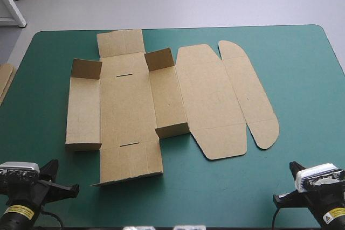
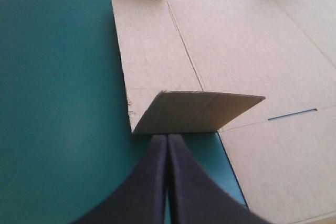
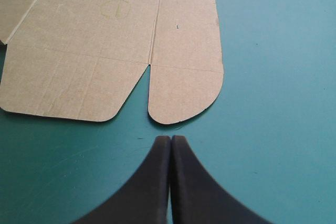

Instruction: Fold the box

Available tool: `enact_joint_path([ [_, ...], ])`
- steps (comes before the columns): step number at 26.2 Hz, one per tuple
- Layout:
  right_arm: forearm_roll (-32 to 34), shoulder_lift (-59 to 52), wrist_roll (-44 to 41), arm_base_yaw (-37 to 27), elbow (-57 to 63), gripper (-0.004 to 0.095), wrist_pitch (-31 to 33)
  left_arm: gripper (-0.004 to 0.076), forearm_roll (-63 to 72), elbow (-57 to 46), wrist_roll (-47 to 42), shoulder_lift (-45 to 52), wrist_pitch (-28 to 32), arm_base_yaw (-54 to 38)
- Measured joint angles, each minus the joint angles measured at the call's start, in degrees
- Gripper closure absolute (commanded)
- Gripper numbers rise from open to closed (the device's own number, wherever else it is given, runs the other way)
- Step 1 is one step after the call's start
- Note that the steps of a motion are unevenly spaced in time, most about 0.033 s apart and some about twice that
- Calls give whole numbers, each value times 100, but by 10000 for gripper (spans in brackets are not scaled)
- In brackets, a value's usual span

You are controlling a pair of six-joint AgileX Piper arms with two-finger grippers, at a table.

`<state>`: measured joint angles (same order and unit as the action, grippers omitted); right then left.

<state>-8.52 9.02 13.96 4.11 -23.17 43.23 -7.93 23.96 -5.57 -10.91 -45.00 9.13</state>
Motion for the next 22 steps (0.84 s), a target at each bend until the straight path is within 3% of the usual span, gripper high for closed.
enact_joint_path([
  [22, 0, 74, -17, 0, -23, 923, 46, 734, -168, 0, 0, 0, -6, 0],
])
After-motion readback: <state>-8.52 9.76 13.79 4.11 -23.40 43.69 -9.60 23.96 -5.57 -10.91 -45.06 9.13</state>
